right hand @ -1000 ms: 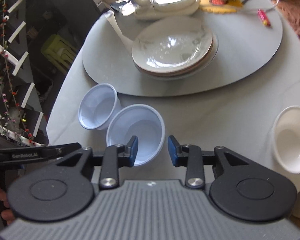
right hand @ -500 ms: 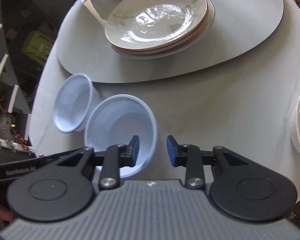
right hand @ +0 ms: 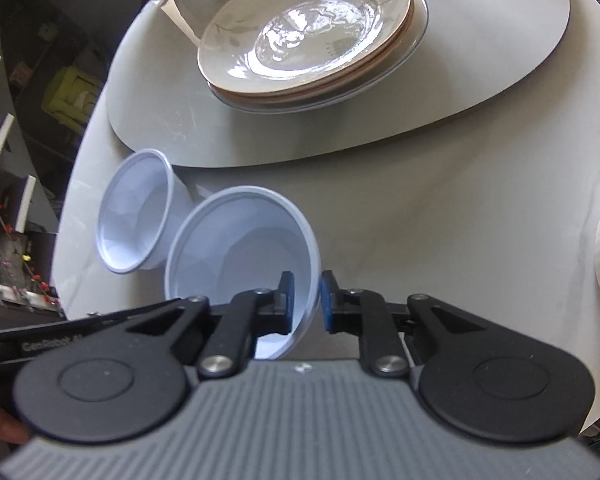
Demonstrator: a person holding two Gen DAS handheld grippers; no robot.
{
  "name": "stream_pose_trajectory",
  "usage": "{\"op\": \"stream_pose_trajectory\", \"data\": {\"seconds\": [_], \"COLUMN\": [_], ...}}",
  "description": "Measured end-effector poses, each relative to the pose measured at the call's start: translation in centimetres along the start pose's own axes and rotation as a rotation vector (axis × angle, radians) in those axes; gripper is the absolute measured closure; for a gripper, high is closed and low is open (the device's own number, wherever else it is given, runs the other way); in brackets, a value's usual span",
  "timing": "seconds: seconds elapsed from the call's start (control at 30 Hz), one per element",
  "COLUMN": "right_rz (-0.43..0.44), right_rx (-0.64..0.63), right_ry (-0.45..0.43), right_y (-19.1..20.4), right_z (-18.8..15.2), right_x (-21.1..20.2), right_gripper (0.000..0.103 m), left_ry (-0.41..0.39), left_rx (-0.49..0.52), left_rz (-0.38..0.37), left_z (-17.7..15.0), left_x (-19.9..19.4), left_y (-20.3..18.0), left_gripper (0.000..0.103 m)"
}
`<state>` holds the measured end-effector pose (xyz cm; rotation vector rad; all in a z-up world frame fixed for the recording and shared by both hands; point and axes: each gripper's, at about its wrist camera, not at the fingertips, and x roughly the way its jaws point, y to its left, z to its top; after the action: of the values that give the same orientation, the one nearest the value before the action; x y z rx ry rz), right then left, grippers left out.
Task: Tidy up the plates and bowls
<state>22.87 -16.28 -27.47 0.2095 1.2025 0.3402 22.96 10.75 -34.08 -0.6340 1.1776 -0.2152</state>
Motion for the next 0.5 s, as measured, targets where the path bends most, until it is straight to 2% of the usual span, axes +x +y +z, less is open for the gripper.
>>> {"op": "stream_pose_trajectory", "data": {"seconds": [0.17, 0.37, 0.5], "right_rz": [-0.018, 0.005, 0.015], "right_rx": [-0.050, -0.029, -0.049], "right_ry": [-0.001, 0.004, 0.007], "right_y": [0.2, -0.8, -1.3], "right_z": [-0.6, -1.1, -1.8], "right_x": [-0.7, -1.5, -2.1], "right_gripper": [0.086, 0.086, 0.086], "left_ry": [0.029, 0.065, 0.084], "left_rx": [0.009, -0.015, 0.029], "left_rz": [0.028, 0.034, 0.068], "left_z": [-0.7, -1.2, -1.5], "left_x": [-0.1, -0.4, -0.3], "left_y": [-1.0, -1.8, -3.1], "left_gripper": [0.090, 0.090, 0.089]}}
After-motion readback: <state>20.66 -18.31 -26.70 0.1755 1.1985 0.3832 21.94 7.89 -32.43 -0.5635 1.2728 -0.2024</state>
